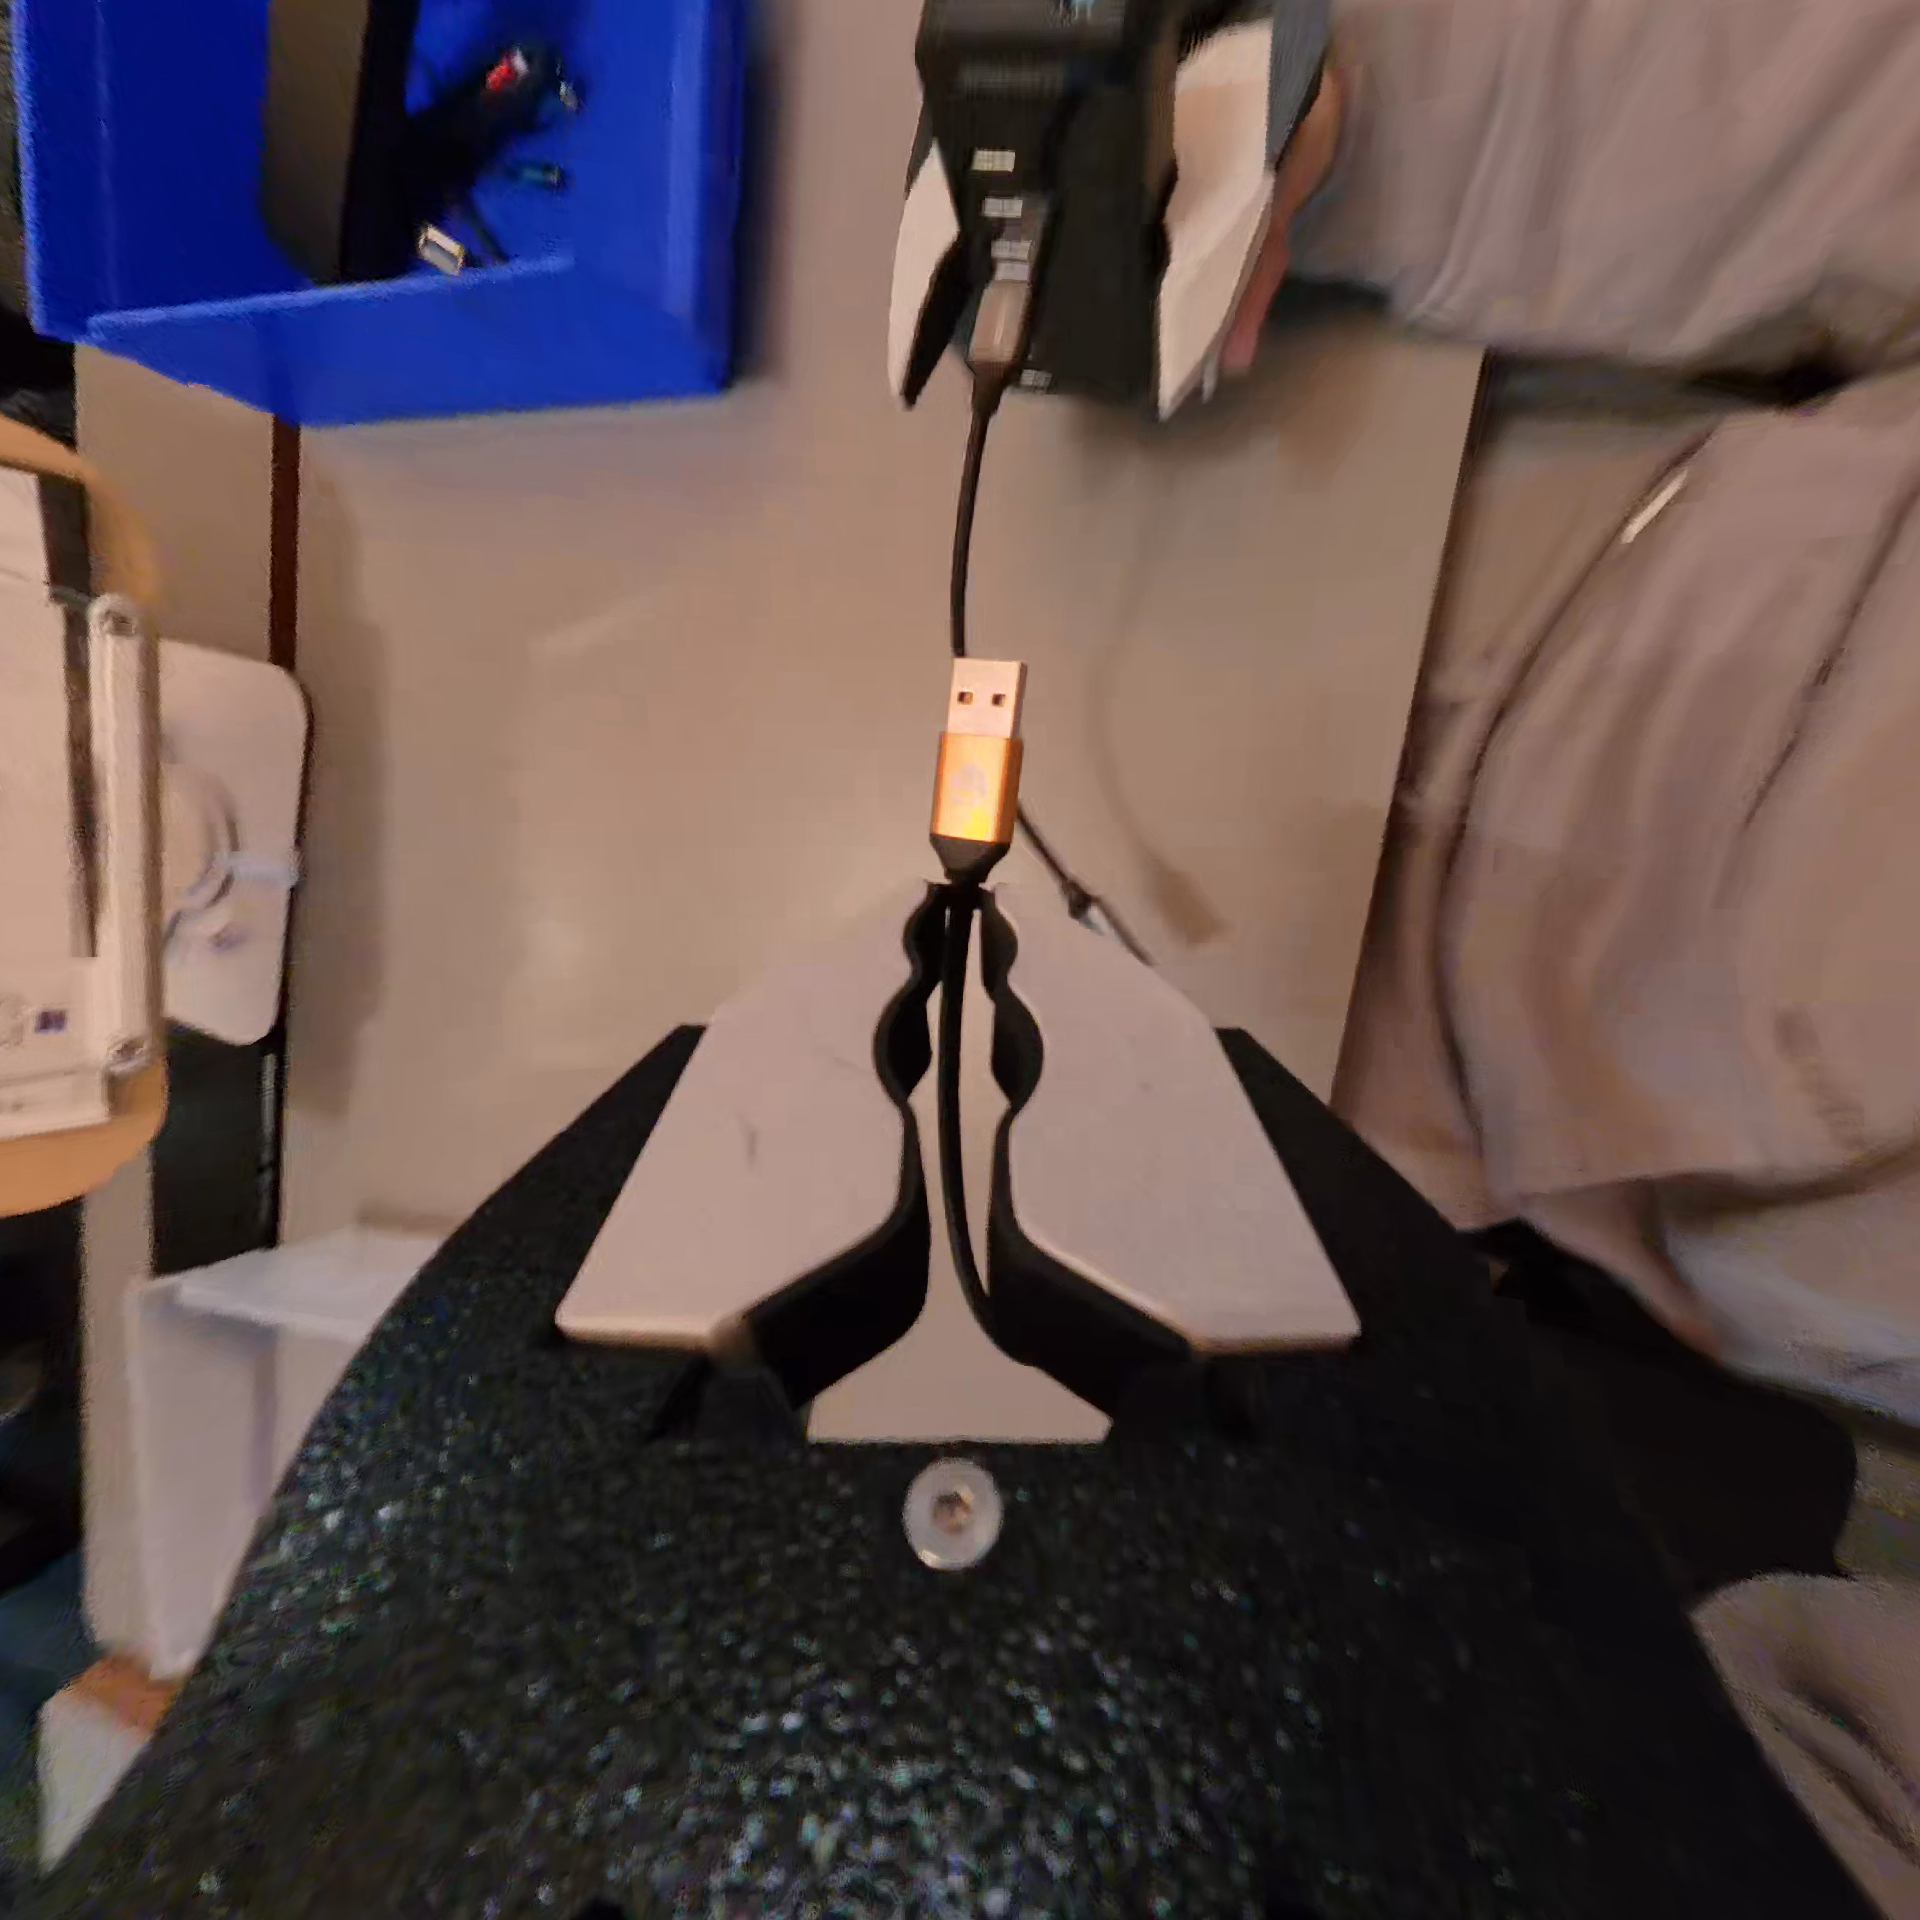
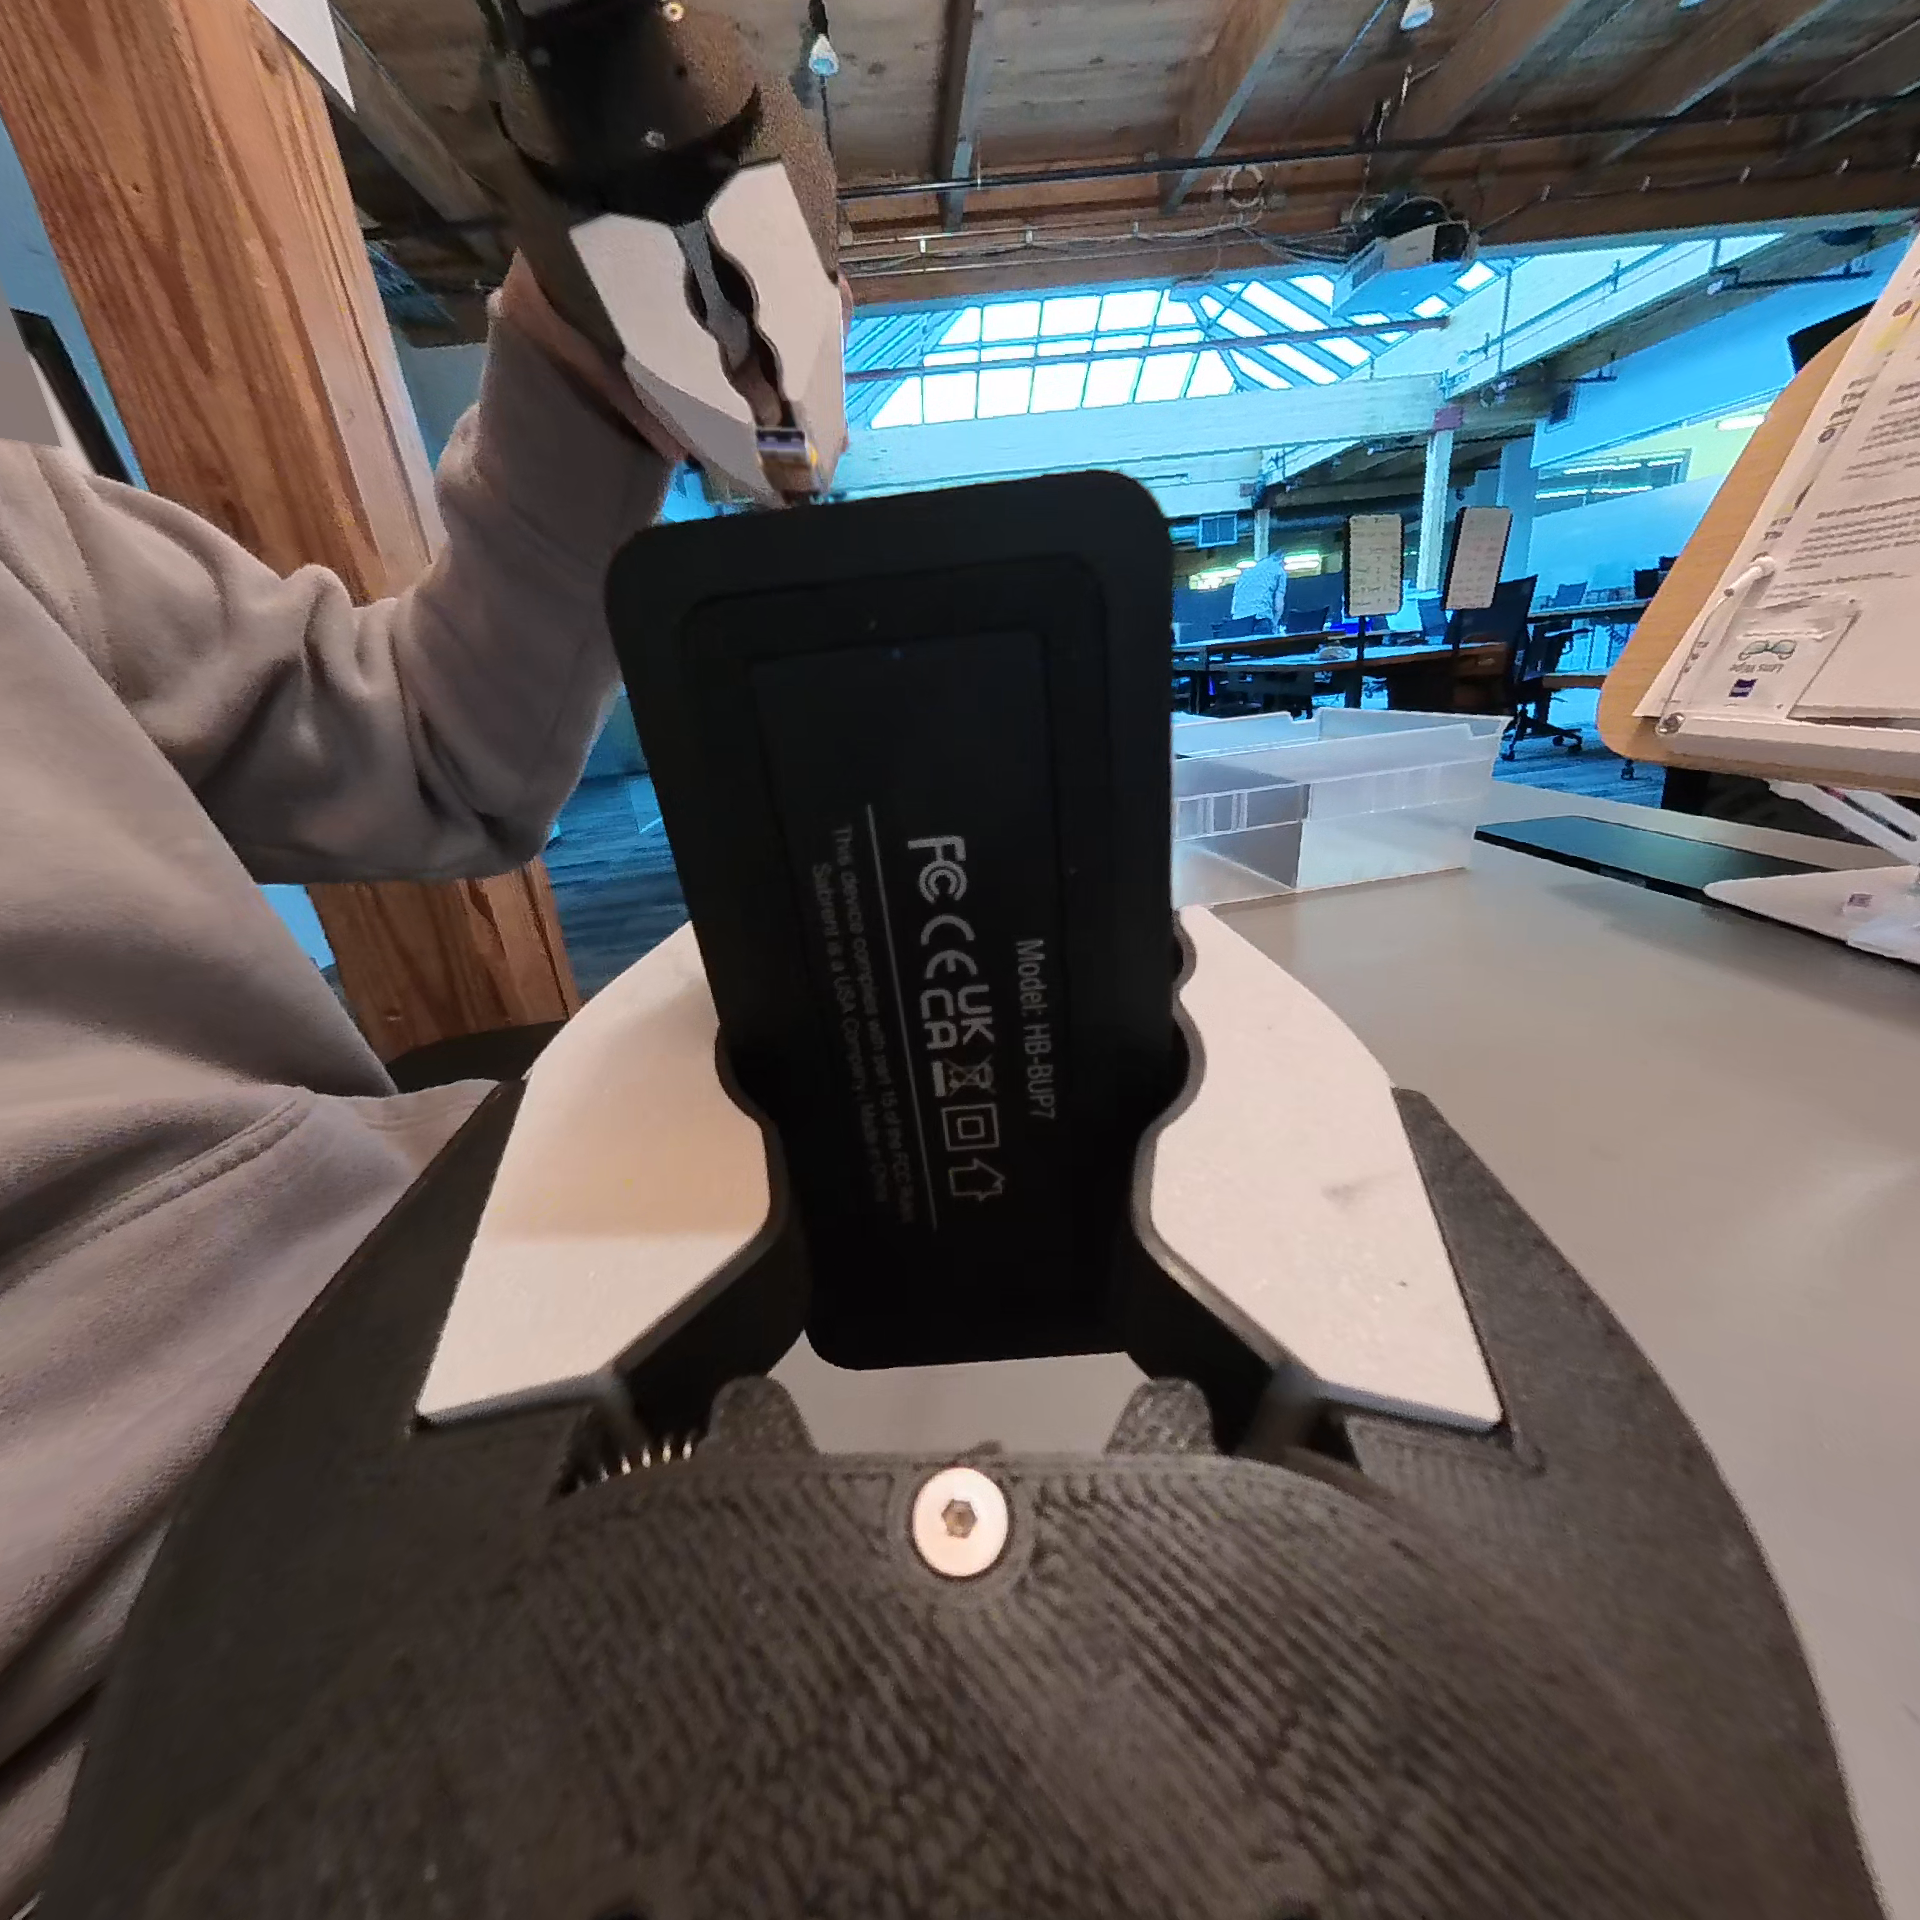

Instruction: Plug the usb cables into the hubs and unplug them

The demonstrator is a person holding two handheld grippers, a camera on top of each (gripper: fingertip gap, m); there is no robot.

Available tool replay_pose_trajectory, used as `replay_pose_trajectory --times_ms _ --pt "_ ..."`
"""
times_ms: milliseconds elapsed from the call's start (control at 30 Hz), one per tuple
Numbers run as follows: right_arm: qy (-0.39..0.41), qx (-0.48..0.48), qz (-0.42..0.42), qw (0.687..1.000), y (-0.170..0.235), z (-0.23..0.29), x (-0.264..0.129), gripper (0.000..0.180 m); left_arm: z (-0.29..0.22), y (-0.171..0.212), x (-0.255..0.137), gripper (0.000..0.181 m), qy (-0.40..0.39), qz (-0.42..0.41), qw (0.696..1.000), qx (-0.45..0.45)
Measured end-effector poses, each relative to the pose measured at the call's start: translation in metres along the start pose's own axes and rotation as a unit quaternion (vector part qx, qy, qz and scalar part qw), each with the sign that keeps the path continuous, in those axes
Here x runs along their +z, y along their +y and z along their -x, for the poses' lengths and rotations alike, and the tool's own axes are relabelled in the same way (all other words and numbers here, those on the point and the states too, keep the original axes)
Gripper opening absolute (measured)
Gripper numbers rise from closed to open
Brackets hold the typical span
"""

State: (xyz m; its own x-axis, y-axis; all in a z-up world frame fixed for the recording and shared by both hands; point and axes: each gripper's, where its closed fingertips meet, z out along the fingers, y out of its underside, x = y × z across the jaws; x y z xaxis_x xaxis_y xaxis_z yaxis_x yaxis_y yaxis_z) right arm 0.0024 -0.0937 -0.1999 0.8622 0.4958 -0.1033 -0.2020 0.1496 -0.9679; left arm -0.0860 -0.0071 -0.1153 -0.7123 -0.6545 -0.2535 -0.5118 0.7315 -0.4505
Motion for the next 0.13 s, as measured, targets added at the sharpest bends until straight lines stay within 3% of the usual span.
replay_pose_trajectory --times_ms 33,133 --pt "-0.001 0.0 0.0 1.0 0.0 0.0 0.0 0.073 -0.003 -0.006 0.008 0.006 0.006 -0.004 1.0 -0.007" --pt "-0.008 -0.001 0.0 1.0 0.0 0.003 0.001 0.073 -0.004 -0.023 0.042 0.006 0.005 -0.006 1.0 -0.006"
